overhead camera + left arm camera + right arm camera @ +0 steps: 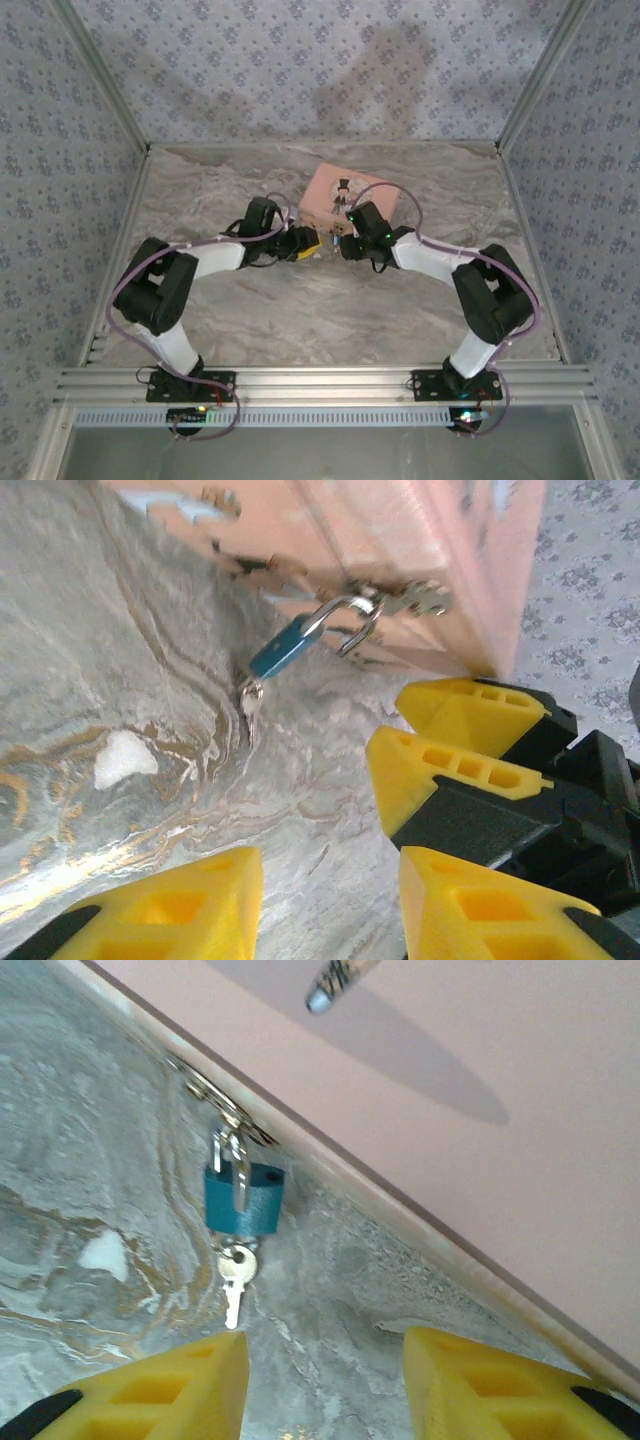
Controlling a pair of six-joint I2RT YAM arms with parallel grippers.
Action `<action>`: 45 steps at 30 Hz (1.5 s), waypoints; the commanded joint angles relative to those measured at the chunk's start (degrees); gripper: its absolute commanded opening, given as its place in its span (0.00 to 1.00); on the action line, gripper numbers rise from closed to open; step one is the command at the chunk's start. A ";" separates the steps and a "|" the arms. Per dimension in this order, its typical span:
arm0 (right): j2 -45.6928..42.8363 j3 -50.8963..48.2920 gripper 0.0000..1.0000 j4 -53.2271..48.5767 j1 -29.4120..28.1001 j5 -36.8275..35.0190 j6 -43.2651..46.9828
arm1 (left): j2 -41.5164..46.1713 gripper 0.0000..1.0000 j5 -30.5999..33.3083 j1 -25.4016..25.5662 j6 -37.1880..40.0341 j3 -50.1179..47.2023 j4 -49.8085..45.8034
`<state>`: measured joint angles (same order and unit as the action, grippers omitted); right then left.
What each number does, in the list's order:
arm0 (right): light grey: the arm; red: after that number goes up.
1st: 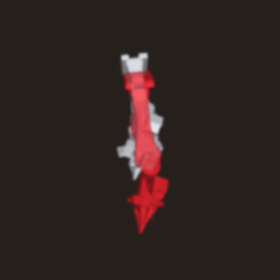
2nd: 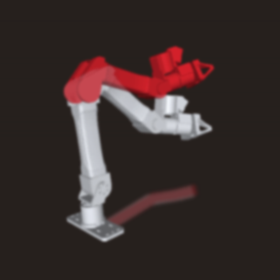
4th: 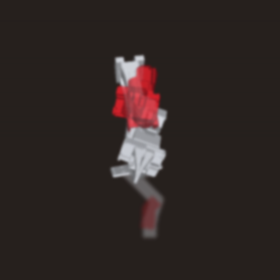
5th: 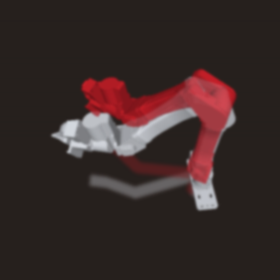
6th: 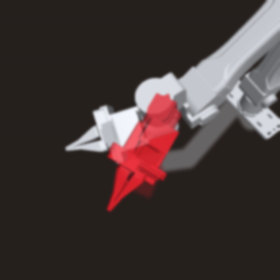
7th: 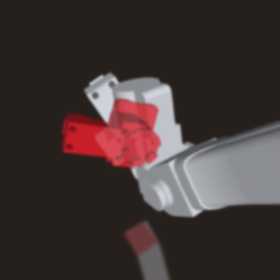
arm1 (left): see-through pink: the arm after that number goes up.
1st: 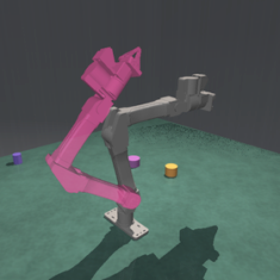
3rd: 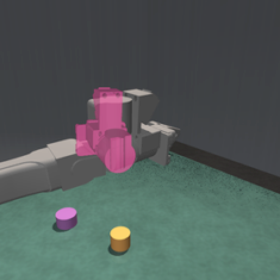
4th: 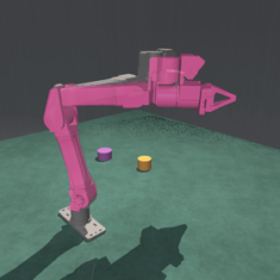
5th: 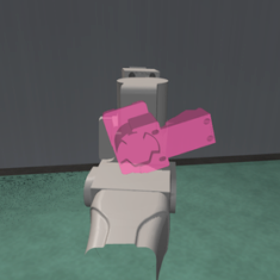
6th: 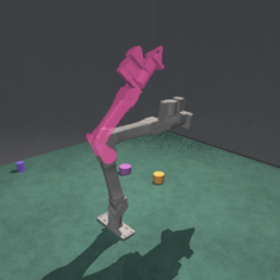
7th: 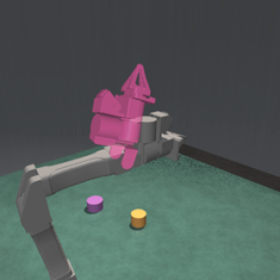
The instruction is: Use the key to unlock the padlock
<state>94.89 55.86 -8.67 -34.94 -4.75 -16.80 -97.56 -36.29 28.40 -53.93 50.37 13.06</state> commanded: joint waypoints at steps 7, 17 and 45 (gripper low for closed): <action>-1.16 1.07 0.52 2.07 -5.53 -8.36 -4.76 | 2.99 0.46 9.55 -4.42 7.31 7.08 -6.27; 8.62 5.76 0.53 3.29 -7.52 -14.64 -9.47 | -2.70 0.46 12.00 -6.78 8.75 14.94 -8.05; 18.85 10.47 0.35 3.03 -9.01 -17.77 -11.71 | -3.96 0.46 11.78 -7.39 7.90 14.64 -7.30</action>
<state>112.09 65.41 -4.73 -43.79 -21.08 -27.81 -101.10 -24.58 21.37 -46.50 64.25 5.76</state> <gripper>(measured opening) 0.359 0.459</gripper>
